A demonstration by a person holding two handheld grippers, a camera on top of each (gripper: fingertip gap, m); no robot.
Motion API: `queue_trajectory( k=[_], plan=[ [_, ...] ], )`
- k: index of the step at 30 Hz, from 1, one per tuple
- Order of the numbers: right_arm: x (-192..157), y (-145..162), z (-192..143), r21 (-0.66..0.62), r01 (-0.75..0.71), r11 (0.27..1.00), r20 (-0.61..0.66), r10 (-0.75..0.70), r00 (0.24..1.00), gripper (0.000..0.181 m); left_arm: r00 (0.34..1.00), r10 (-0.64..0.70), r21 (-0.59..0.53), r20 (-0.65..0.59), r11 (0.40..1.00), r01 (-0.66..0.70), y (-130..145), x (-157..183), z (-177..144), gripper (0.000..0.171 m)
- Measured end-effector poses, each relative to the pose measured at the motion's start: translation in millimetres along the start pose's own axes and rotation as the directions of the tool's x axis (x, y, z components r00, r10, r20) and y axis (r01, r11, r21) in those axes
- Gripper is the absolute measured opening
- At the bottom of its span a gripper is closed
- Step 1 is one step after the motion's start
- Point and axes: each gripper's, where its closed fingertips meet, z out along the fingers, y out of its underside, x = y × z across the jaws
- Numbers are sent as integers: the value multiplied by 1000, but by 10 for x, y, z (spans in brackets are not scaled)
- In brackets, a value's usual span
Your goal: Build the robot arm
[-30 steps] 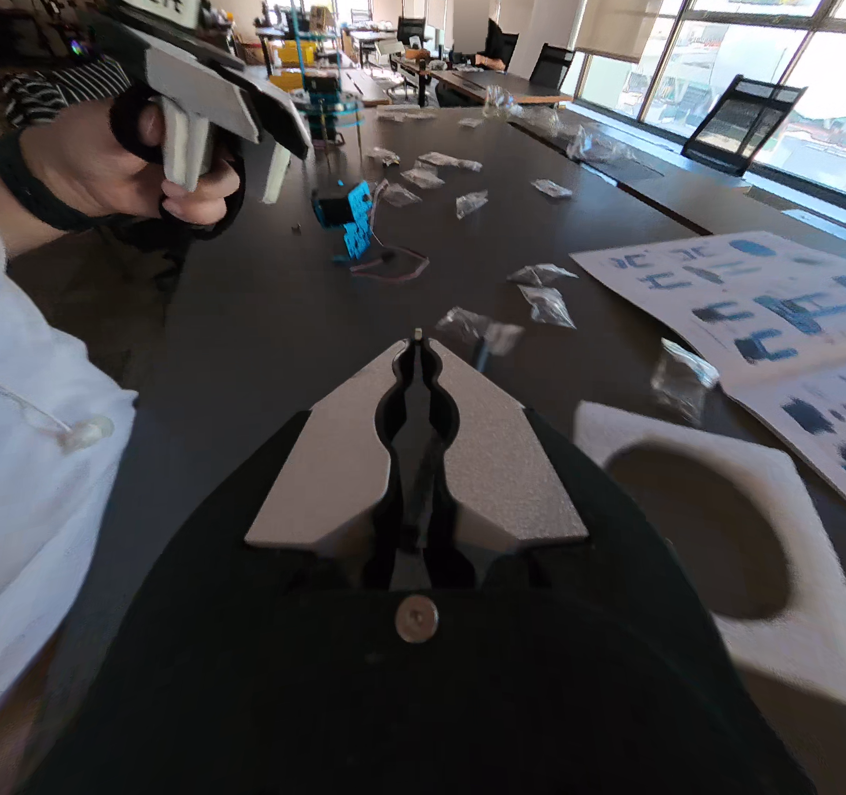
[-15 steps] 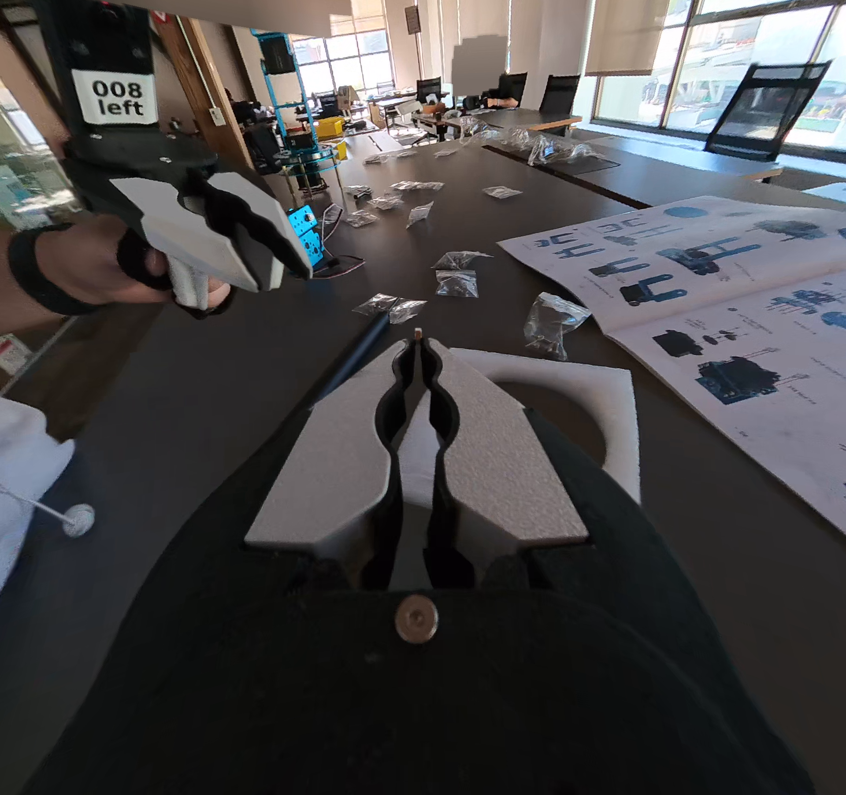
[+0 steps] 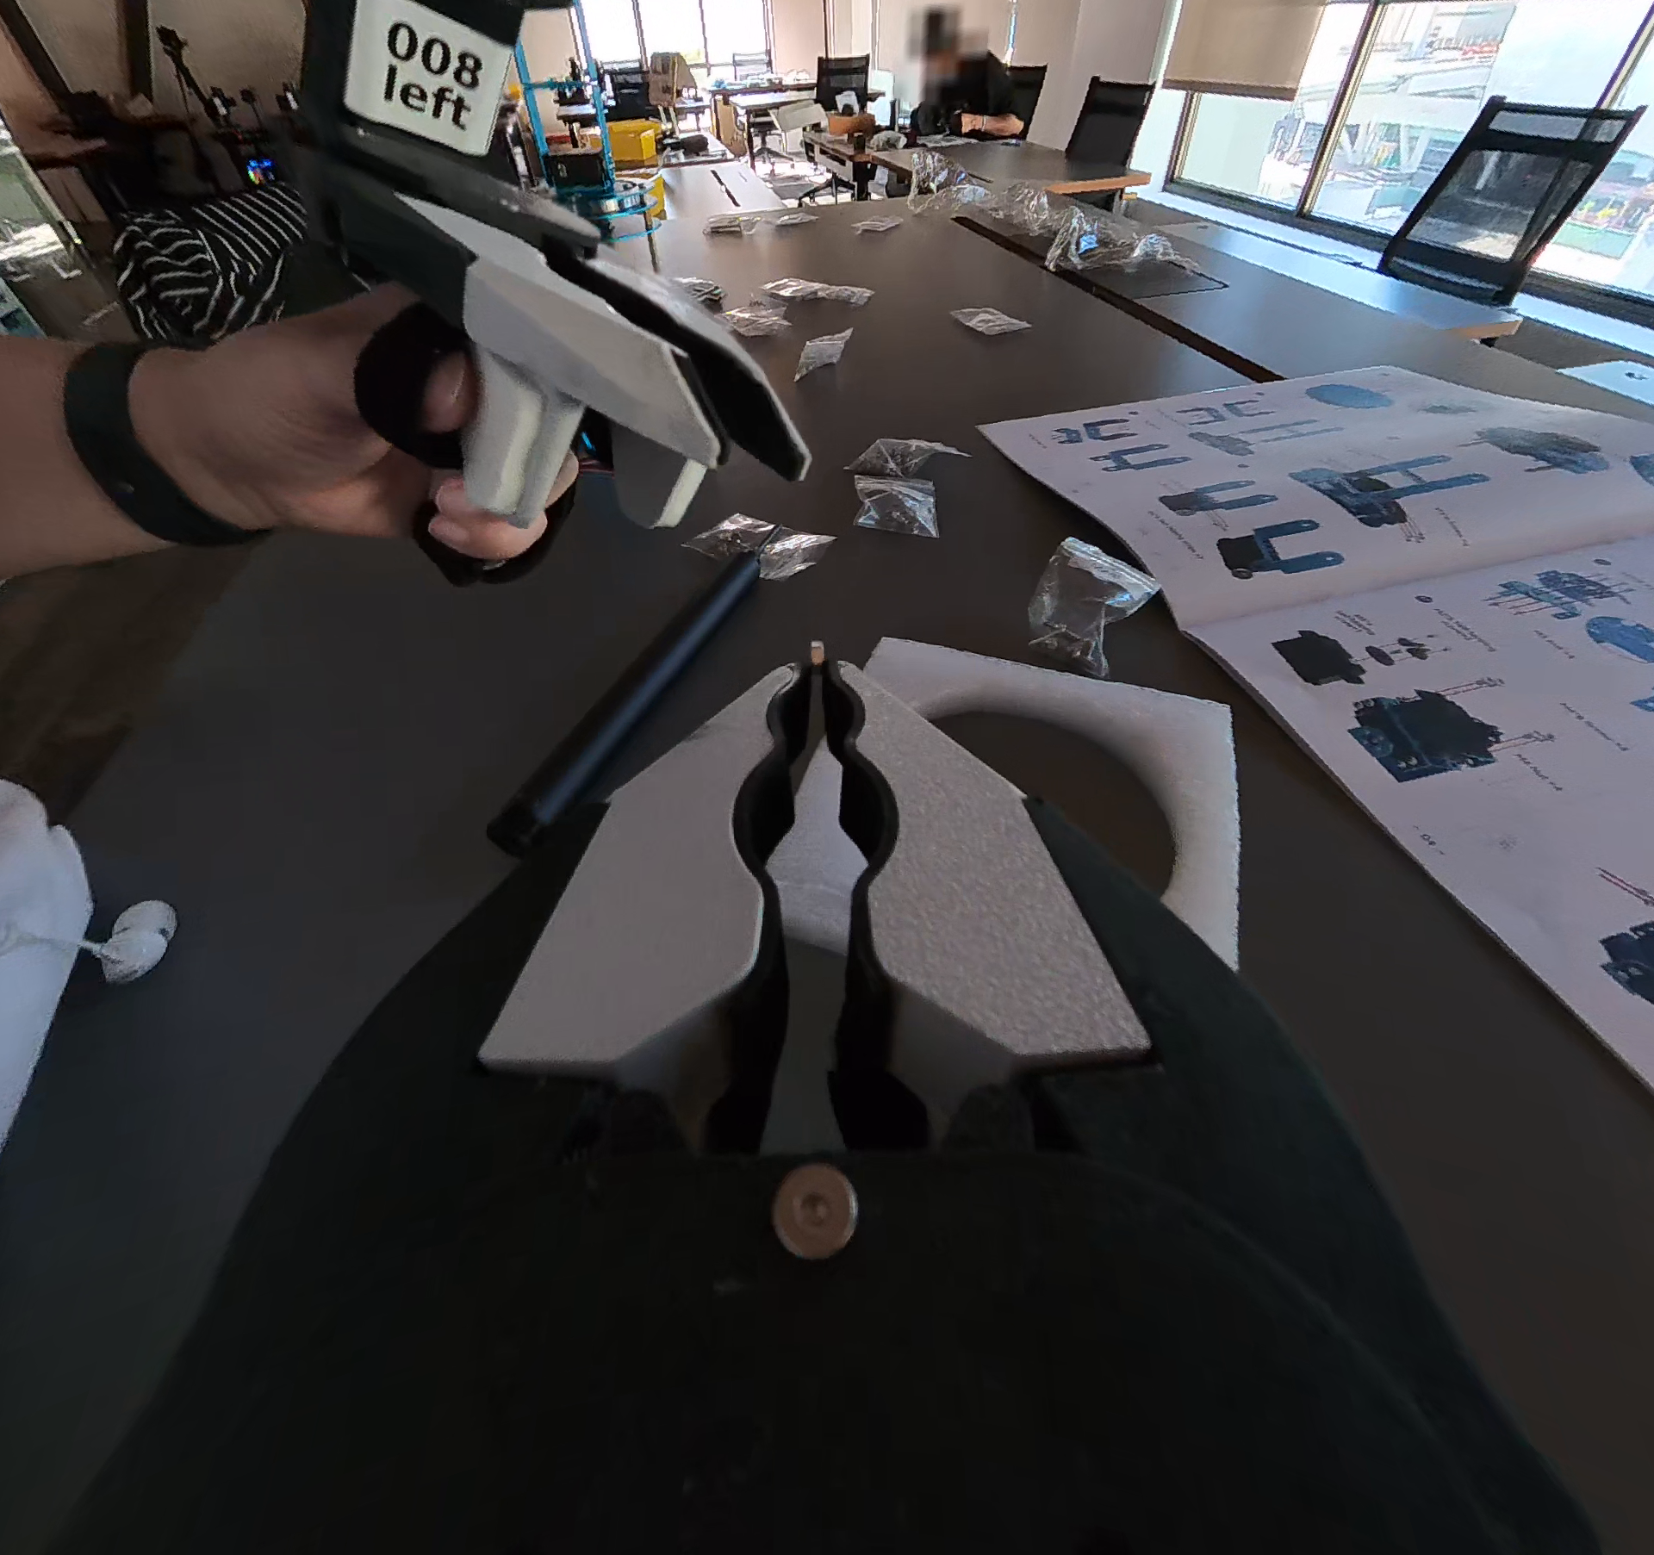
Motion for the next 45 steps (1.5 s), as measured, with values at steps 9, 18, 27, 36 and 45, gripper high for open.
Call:
queue_trajectory(
  k=[9,18,27,36,45],
  plan=[
    [135,-44,-119,58,-49,997,-50,52,997,2,994,-10,-30,107,999,13,59,-150,48,23],
    [104,-57,-146,71,-40,997,-41,43,998,2,994,-42,-16,98,999,44,16,-169,137,19],
    [119,-46,-147,62,-32,998,-50,35,998,2,998,-41,-26,49,999,42,12,-114,221,17],
    [132,-41,-139,57,-23,998,-59,26,998,2,996,7,-28,90,1000,-4,11,-146,160,14],
    [135,-38,-139,53,-16,998,-64,19,998,2,996,5,-23,89,1000,-3,-23,-163,182,13]
  ],
)
